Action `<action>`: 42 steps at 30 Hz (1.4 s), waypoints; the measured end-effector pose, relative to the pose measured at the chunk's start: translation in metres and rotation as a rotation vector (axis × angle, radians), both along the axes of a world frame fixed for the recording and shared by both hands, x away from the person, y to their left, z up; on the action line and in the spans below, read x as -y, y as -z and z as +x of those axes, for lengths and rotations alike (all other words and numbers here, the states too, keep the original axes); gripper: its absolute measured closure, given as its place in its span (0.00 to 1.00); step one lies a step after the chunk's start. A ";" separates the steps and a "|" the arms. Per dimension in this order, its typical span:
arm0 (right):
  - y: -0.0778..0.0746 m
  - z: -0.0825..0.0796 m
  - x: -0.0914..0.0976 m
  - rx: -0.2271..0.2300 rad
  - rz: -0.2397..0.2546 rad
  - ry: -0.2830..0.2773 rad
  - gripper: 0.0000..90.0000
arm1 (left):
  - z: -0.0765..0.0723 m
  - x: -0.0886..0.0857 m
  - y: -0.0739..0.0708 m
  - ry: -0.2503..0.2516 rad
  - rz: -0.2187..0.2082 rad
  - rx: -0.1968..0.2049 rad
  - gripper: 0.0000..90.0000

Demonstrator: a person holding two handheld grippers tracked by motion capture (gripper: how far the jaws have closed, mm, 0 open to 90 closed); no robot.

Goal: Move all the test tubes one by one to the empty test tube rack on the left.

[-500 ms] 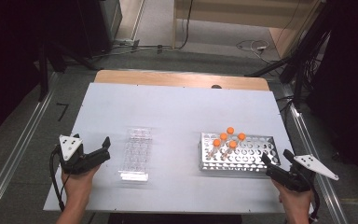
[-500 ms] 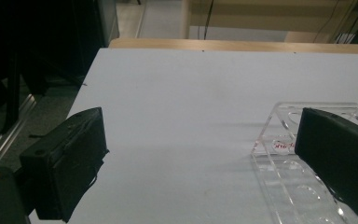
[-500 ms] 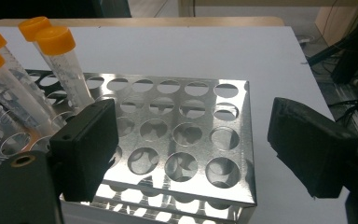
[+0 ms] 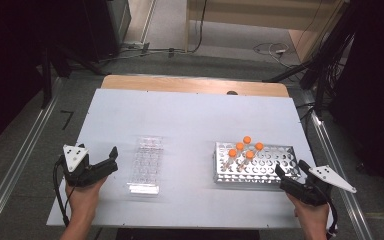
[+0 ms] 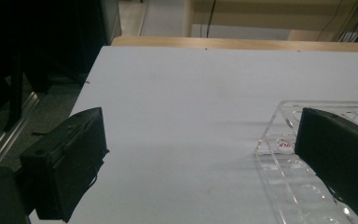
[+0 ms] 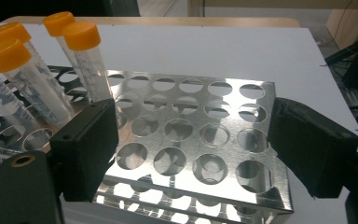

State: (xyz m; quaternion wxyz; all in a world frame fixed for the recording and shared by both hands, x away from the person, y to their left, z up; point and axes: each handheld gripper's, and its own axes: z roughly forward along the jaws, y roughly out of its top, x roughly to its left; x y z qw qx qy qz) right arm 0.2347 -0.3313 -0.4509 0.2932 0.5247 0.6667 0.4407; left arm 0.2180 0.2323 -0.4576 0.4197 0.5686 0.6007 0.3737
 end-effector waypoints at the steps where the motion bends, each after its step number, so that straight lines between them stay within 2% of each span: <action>1: 0.001 0.000 -0.001 -0.002 -0.001 -0.006 0.16 | 0.000 0.000 0.000 -0.002 -0.001 0.000 0.03; 19: 0.001 0.002 -0.033 -0.010 -0.013 -0.085 0.16 | 0.001 -0.002 0.001 -0.005 -0.012 -0.015 0.03; 42: 0.002 0.008 -0.057 -0.010 -0.030 -0.131 0.20 | 0.001 -0.003 0.001 -0.011 -0.016 -0.016 0.03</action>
